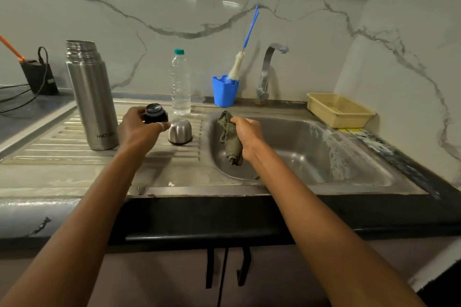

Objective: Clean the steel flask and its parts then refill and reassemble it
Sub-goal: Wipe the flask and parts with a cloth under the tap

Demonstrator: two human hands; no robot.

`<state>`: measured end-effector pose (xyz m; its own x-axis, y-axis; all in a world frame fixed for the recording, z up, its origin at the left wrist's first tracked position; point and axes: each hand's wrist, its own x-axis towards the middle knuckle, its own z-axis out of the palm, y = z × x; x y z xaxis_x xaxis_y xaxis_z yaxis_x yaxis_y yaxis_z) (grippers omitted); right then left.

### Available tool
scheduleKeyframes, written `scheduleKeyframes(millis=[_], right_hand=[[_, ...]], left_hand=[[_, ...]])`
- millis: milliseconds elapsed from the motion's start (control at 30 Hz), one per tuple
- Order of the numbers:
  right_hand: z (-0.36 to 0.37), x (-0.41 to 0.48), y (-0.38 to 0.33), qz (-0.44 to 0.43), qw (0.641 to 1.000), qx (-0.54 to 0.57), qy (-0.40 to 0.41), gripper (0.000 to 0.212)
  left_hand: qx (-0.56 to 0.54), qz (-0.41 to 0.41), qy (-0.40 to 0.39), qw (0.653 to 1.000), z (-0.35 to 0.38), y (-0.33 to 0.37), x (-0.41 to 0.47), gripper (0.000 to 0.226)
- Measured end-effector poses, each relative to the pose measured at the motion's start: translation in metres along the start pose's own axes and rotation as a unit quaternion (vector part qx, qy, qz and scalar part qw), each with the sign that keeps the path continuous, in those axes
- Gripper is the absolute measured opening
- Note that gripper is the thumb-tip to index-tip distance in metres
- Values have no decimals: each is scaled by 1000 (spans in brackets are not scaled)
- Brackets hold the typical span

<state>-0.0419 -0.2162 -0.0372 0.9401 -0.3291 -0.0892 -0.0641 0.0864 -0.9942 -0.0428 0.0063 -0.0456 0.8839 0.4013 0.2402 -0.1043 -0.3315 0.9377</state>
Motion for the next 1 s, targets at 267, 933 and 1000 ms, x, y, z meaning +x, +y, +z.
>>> scheduleKeyframes(millis=[267, 933, 1000], right_hand=[[1, 9, 8, 6, 999, -37, -10, 15], [-2, 18, 11, 18, 999, -25, -24, 24], [-2, 19, 10, 21, 999, -30, -26, 23]], left_hand=[[143, -3, -23, 989, -10, -20, 29, 67], [342, 0, -73, 937, 7, -20, 31, 66], [347, 20, -65, 935, 12, -11, 27, 59]])
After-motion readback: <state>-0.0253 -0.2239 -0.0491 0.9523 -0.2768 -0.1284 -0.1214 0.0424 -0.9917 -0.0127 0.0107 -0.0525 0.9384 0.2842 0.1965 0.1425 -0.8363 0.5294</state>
